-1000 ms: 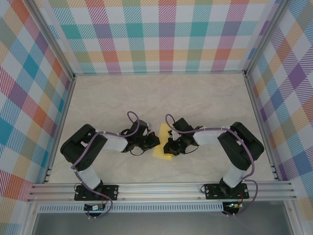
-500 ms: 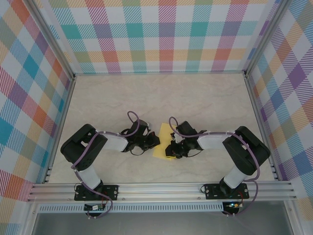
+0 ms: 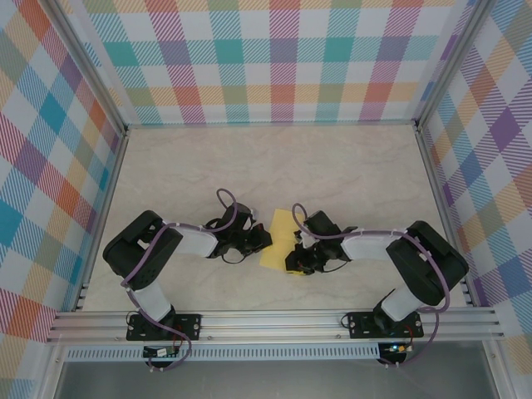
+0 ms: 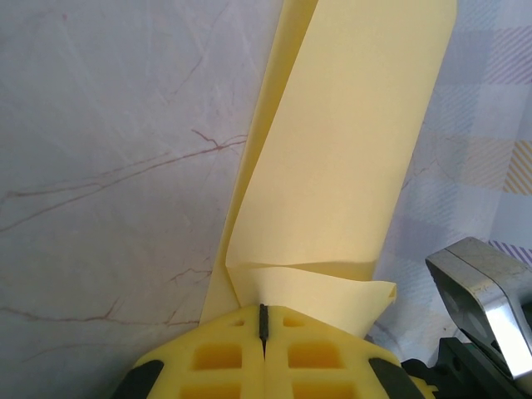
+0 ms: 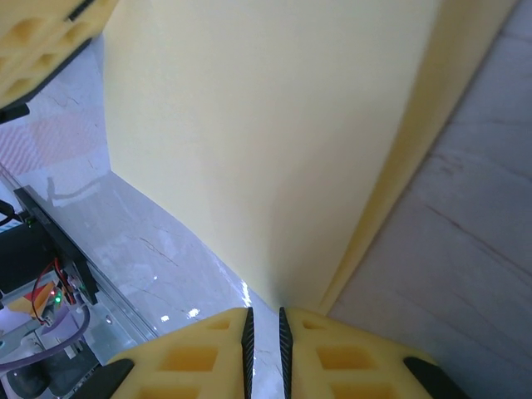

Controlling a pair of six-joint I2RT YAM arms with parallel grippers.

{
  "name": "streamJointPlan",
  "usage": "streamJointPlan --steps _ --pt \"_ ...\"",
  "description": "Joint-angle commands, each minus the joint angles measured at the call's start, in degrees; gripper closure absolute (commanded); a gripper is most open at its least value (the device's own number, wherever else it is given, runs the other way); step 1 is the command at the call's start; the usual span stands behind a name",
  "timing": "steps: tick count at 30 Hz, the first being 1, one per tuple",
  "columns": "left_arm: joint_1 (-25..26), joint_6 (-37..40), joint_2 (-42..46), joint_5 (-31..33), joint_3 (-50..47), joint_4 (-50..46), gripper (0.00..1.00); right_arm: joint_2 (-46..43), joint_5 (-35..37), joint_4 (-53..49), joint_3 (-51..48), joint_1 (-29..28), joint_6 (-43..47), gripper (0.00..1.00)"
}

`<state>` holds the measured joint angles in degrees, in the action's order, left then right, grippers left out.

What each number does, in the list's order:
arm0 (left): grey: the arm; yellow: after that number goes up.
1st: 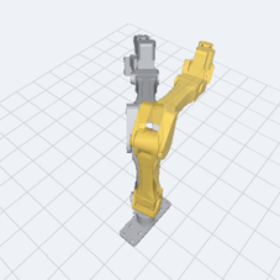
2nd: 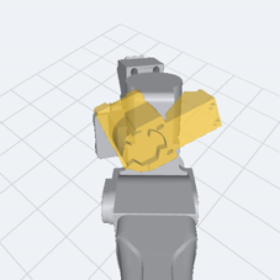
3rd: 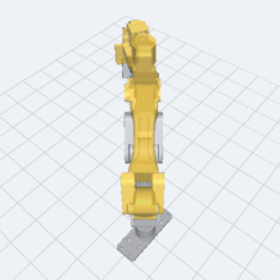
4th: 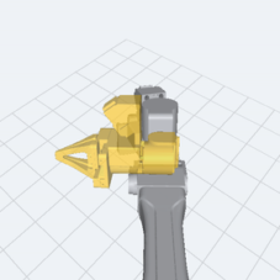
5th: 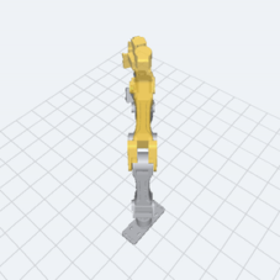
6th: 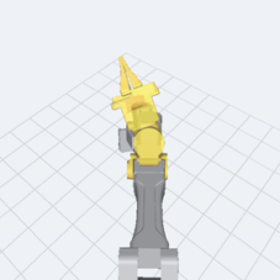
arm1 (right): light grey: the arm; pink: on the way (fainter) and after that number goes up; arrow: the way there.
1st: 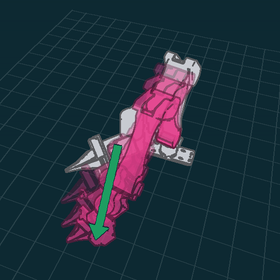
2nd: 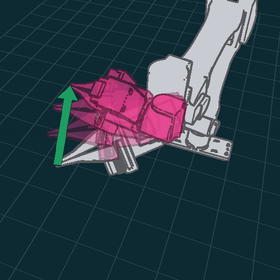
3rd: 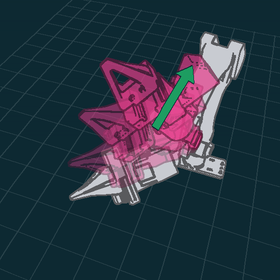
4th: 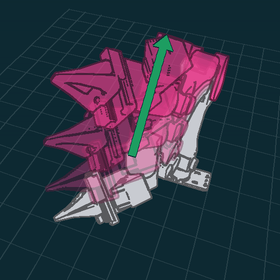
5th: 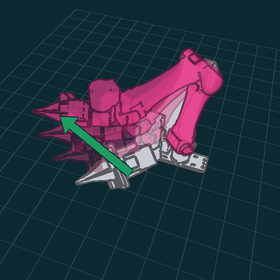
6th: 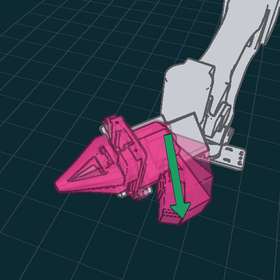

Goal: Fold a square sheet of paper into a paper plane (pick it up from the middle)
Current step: Fold the triangle a second time at the center of the table.

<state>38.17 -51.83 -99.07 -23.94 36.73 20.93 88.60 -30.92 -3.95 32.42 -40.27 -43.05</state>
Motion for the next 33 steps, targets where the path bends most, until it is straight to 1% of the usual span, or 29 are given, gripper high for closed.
streamJointPlan --steps 1,7,9,13,16,19,23,27,29,32,33 --pt "-0.47 -0.29 -2.97 6.46 -0.48 -6.43 1.0 -1.8 0.24 -5.47 -1.76 -0.43 0.08 0.82" --pt "-0.5 -0.19 -2.97 6.28 -0.58 -6.25 1.0 -7.03 0.02 -5.88 0.93 -0.42 -1.24 0.82" --pt "-0.47 -0.2 -2.95 6.03 -0.52 -6.1 1.0 -7.1 1.09 -5.2 2.54 -0.42 -1.57 0.83" --pt "-0.51 -0.2 -2.85 5.93 -0.52 -6.14 1.0 -2.21 1.03 -2.51 6.23 -0.48 -3.22 0.87" --pt "-0.47 -0.2 -2.45 6.09 -0.78 -6.16 1.0 0.5 3.45 -0.29 6.91 -0.43 -4.57 0.88" --pt "-0.5 0.3 -2.26 5.69 -0.53 -6.38 1.0 3.14 5.42 -3.14 7.81 -0.42 -3.48 0.9" --pt "-0.47 1.14 -1.6 5.11 0.62 -7.32 1.0 4.66 7.27 -4.51 5.28 -0.42 -2.84 0.91" --pt "-0.5 2.51 0.09 4.01 2.73 -9.37 0.97 5.01 8.06 -4.32 2.88 -0.42 -2.94 0.92" --pt "-0.47 3.55 2.08 4.07 3.82 -11.24 0.93 4.82 8.48 -4.95 2.58 -0.42 -2.61 0.93" --pt "-0.47 4.99 5.33 4.5 5.25 -14.36 0.9 4.85 8.32 -5.21 3.11 -0.42 -1.67 0.93" --pt "-0.48 4.99 6.36 4.5 5.29 -14.42 0.88 4.98 8.18 -5.44 3.32 -0.38 -1.27 0.93"
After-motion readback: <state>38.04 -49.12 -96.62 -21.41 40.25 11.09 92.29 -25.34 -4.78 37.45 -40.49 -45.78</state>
